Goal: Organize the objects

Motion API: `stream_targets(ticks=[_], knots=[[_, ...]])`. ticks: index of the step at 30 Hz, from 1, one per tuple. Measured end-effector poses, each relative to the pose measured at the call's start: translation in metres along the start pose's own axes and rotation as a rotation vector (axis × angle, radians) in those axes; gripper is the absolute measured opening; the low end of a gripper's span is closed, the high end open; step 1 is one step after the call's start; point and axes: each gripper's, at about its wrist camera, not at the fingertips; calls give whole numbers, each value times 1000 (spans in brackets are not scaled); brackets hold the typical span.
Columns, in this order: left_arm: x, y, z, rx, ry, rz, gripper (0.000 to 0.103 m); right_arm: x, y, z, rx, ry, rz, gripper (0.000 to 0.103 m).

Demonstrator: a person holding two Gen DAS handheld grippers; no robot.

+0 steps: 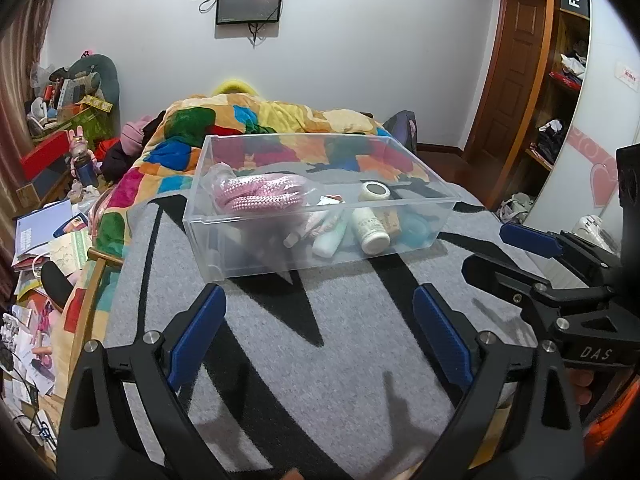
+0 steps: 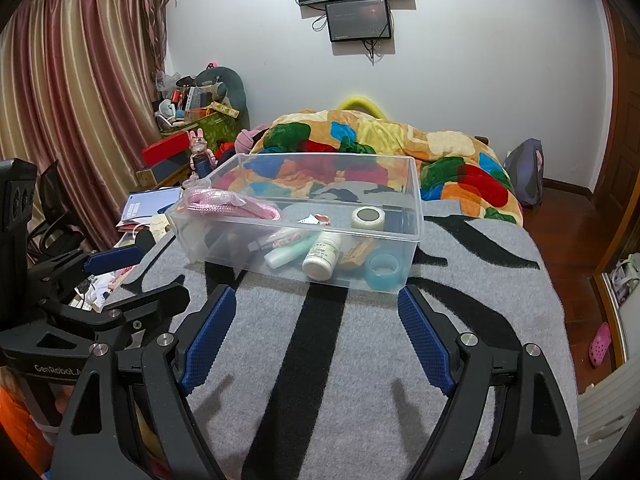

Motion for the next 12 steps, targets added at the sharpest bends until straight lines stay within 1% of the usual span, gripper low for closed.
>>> stream_targets(ticks=[12], knots=[[0,-1,1,7,0,5,97,0,-1,-1,-3,-7,8,81]])
Point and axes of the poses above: each gripper's, at about its wrist camera, not at the fingertips, and y roughly against the way its jaws point, z to its left, x to its underside, and after that the axes turned 9 degrees about z, right-handed
